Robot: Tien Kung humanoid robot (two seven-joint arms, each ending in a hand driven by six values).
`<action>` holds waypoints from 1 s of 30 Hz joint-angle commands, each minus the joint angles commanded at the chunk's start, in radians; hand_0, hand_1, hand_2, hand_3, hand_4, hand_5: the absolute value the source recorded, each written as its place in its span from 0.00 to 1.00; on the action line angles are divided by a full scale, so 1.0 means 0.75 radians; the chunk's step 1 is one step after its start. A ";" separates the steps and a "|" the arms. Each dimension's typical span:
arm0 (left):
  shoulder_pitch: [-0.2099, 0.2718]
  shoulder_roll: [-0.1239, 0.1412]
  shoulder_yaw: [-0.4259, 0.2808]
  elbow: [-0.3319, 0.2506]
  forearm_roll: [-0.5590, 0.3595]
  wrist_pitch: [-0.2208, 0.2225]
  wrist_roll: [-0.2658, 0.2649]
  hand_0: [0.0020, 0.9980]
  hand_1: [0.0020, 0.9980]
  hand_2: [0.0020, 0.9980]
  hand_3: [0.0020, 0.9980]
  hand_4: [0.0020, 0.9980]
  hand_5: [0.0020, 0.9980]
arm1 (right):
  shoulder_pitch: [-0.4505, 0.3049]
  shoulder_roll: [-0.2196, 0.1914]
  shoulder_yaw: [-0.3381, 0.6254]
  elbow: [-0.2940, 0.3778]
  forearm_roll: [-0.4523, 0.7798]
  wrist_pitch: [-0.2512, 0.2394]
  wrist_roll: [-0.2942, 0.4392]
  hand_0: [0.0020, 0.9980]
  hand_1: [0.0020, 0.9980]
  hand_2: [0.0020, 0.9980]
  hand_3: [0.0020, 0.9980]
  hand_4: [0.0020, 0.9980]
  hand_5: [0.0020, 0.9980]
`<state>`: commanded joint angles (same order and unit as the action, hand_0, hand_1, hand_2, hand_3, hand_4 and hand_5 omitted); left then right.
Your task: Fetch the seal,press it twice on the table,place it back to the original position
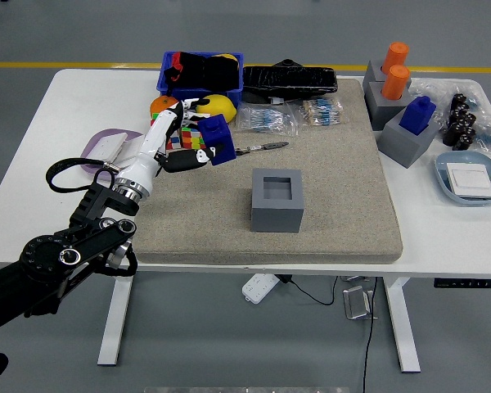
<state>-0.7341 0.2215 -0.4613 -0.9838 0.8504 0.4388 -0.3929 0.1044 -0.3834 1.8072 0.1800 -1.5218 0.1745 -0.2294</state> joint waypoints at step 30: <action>-0.221 -0.113 0.272 0.038 -0.044 -0.187 0.166 0.82 0.52 0.43 0.82 0.73 0.00 | 0.011 -0.005 -0.028 0.000 0.024 0.000 -0.004 0.89 0.75 0.73 0.75 0.86 0.54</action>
<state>-0.8997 0.1364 -0.2570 -0.9556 0.8171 0.2982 -0.2680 0.1126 -0.3873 1.7863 0.1800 -1.5038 0.1745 -0.2321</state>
